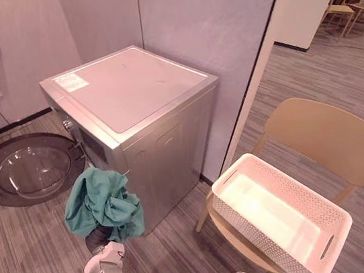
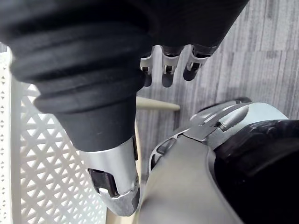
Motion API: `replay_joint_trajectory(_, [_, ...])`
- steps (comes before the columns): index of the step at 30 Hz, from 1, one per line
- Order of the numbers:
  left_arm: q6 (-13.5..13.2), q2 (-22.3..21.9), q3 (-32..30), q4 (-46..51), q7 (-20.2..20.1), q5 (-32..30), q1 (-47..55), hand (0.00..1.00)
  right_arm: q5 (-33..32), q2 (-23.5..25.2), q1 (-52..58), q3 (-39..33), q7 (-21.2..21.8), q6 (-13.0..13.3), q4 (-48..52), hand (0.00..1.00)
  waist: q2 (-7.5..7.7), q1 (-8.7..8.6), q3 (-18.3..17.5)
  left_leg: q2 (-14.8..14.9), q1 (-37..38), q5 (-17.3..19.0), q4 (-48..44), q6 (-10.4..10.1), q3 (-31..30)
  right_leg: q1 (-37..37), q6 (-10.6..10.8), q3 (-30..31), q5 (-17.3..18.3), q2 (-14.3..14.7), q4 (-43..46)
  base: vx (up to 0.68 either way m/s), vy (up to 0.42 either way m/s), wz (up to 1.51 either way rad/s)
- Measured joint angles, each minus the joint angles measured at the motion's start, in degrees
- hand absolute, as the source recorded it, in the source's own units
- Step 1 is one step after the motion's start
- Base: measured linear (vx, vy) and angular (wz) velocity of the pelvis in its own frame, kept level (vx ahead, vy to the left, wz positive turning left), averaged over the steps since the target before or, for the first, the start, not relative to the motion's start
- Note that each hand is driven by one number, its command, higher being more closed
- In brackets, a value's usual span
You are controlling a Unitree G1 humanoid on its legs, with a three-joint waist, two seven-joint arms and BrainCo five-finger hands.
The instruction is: Pick up the laundry basket with both hands and put the clothes into the washing machine.
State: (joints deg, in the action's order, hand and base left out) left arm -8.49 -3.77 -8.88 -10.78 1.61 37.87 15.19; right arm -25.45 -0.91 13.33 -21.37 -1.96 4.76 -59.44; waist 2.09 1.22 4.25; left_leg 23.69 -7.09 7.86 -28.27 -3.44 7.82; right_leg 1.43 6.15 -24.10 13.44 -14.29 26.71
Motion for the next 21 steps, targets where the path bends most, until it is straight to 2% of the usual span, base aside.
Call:
replay_joint_trajectory(1, [0.0,0.0,0.1,-0.3,0.0,0.0,-1.1,1.00,-0.2,0.5,-0.1,-1.3,0.0,0.0,-0.1,0.00,0.11,-0.44,-0.2,-0.1,1.2,2.1,3.2,-2.9,0.2,0.7,1.1,-0.3,-0.6,-0.5,-0.3,-0.04,0.291,0.43])
replay_joint_trajectory(2, [-0.1,0.5,-0.3,-2.0,0.1,0.0,-2.4,1.00,-1.3,1.0,-0.8,-3.2,-0.1,-0.1,-1.5,0.00,-0.05,-0.79,-0.6,-1.5,1.2,2.4,5.3,-7.0,0.3,0.7,1.5,-0.2,-2.2,-0.9,-2.5,-0.03,0.331,0.37])
replay_joint_trajectory(3, [-0.2,1.1,-0.6,-3.2,0.2,0.1,-2.7,1.00,-1.7,1.3,-0.9,-3.8,0.0,-0.2,-2.4,0.00,0.68,-0.80,-1.0,-2.5,1.2,2.0,6.0,-7.8,0.3,0.3,1.5,0.2,-3.5,-0.7,-4.5,-0.02,0.319,0.19])
replay_joint_trajectory(4, [-0.2,2.9,-0.4,-5.4,0.4,0.1,-3.1,1.00,-2.2,2.1,-0.9,-4.0,-0.1,-0.4,-2.6,0.00,1.73,-1.05,-1.7,-3.8,1.1,1.2,7.0,-9.2,0.3,-1.3,1.5,0.3,-6.4,-0.6,-9.4,0.01,0.240,0.08])
replay_joint_trajectory(6, [-0.2,5.8,0.5,-6.7,0.7,0.2,-3.3,1.00,-3.5,2.7,-1.2,-3.6,-0.1,-0.3,-2.7,0.00,2.58,-1.14,-1.7,-6.3,-0.3,1.4,6.9,-8.9,0.2,-3.5,1.9,-0.2,-11.1,-1.3,-16.3,-0.02,0.220,0.13])
replay_joint_trajectory(7, [-0.2,5.9,0.7,-6.5,0.7,0.2,-3.8,1.00,-3.8,2.7,-1.4,-3.5,-0.1,-0.3,-2.7,0.00,2.52,-1.18,-1.7,-7.0,-1.5,1.7,6.2,-8.5,0.1,-3.5,2.4,-0.5,-12.0,-1.7,-17.5,-0.04,0.229,0.31])
replay_joint_trajectory(8, [-0.4,6.1,1.3,-6.0,0.7,0.3,-5.3,1.00,-4.0,2.1,-1.6,-3.4,-0.2,-0.4,-2.7,0.00,1.71,-0.81,-1.4,-7.8,-5.3,3.0,2.8,-7.3,-0.3,-2.8,3.4,-1.5,-13.6,-2.5,-19.0,-0.09,0.302,0.30])
replay_joint_trajectory(11, [-1.4,6.1,4.3,-2.5,0.5,1.6,-7.3,1.00,-4.7,-0.9,-3.1,-1.1,-1.9,-1.1,-2.4,0.00,-1.33,1.30,-1.1,-7.6,-14.5,7.1,-6.6,-5.3,-1.3,0.5,3.2,-1.7,-17.2,-2.3,-21.5,-0.11,0.305,0.07])
replay_joint_trajectory(13, [-1.6,6.1,4.9,-1.0,0.5,2.0,-8.4,1.00,-5.8,-1.2,-5.7,0.5,-2.3,-1.1,-2.0,0.00,-1.50,2.05,-1.2,-8.0,-18.0,9.0,-9.8,-4.1,-1.6,1.5,2.4,-1.9,-18.7,-2.5,-23.1,-0.08,0.248,0.09])
replay_joint_trajectory(14, [-1.7,6.4,5.8,-0.9,0.5,2.0,-9.2,1.00,-5.8,-0.7,-7.0,1.9,-2.2,-0.9,-1.1,0.00,-1.13,2.40,-1.4,-8.7,-19.2,10.1,-11.0,-3.4,-1.7,1.4,1.3,-2.0,-19.0,-2.9,-23.6,-0.03,0.211,0.29])
replay_joint_trajectory(15, [-1.8,6.6,7.0,-0.9,0.5,2.0,-9.1,1.00,-5.8,-0.3,-7.2,2.8,-2.2,-0.9,1.4,0.00,-1.04,2.42,-1.6,-9.8,-19.5,10.6,-11.3,-2.4,-2.3,1.4,-4.2,-0.4,-17.0,-2.8,-23.3,-0.01,0.194,0.39])
replay_joint_trajectory(16, [-1.8,6.8,7.6,-0.9,0.5,2.0,-9.1,1.00,-5.8,0.0,-7.5,2.8,-2.1,-1.0,2.9,0.00,-1.08,2.24,-1.6,-10.5,-19.5,10.6,-11.0,-2.1,-3.1,1.4,-7.6,2.6,-14.4,-1.7,-23.1,0.02,0.150,0.75])
replay_joint_trajectory(17, [-1.8,7.0,9.3,-0.9,0.4,2.0,-9.1,1.00,-5.8,1.3,-7.3,2.7,-1.9,-0.8,5.4,0.00,-1.01,1.43,-2.1,-12.5,-19.2,10.0,-9.9,-0.9,-5.1,1.6,-12.1,11.4,-7.3,1.1,-22.5,0.05,0.090,0.87])
replay_joint_trajectory(18, [-1.8,7.0,10.3,-0.9,0.2,2.0,-9.1,1.00,-5.9,2.0,-7.2,2.7,-1.7,-0.6,6.1,0.00,-1.05,1.03,-2.2,-13.8,-19.2,9.4,-9.3,0.1,-6.3,1.7,-12.7,15.3,-4.7,2.1,-21.7,0.11,0.067,1.26])
replay_joint_trajectory(19, [-1.8,7.0,11.5,-0.9,-0.4,1.9,-9.2,1.00,-6.0,3.1,-7.2,2.7,-1.3,-0.4,6.8,0.00,-0.55,0.49,-2.6,-15.8,-18.9,8.9,-8.3,0.7,-8.7,1.9,-10.6,22.5,-3.2,4.6,-18.8,0.17,0.023,1.11])
replay_joint_trajectory(21, [-1.8,6.4,11.9,-1.1,-0.7,1.8,-9.2,1.00,-6.7,4.3,-7.9,2.8,-0.3,0.0,6.7,0.00,-0.35,1.07,-2.7,-16.5,-17.1,7.9,-6.4,0.4,-10.9,3.5,-6.9,27.0,-1.1,8.4,-12.7,0.22,-0.024,0.81])
